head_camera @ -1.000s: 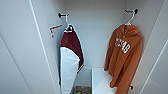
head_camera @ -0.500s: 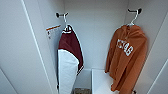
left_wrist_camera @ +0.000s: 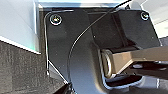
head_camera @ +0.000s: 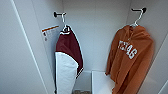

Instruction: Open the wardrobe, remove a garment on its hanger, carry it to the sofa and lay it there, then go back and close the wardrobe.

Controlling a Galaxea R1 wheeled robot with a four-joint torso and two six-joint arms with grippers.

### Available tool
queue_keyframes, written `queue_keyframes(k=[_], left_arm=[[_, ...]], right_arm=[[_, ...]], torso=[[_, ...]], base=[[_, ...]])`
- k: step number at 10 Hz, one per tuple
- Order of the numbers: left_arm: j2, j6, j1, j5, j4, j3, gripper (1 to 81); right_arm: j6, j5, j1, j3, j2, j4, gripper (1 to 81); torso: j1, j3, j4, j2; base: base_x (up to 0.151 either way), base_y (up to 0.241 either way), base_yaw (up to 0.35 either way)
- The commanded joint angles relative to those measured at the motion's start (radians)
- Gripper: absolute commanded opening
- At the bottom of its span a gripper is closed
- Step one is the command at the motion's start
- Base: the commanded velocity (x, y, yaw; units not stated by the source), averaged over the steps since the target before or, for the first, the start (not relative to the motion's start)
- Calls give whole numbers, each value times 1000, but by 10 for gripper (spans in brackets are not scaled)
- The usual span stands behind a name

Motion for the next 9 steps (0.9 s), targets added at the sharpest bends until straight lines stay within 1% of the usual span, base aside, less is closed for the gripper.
queue_keyframes(k=[1,3,6,7,8,9], left_arm=[[0,4,-27,42,13,-3,811],[2,4,-27,42,11,-3,811],[5,4,-29,43,11,-2,811],[5,4,-27,43,11,-2,811],[5,1,-27,45,1,-2,811],[5,-4,-27,80,-2,-2,811]], right_arm=[[-3,-48,28,4,7,-12,811],[-3,-48,28,4,6,-13,811],[-3,-48,25,4,6,-13,811],[-3,-49,25,4,4,-13,811],[-1,-49,25,4,4,-13,811],[-3,-49,25,4,4,-13,811]], torso=[[0,0,0,0],[0,0,0,0],[1,0,0,0],[0,0,-28,0],[0,0,-96,0],[0,25,-106,0]], base=[[92,0,0],[82,0,0],[0,0,0],[0,0,0],[0,0,0],[0,0,0]])
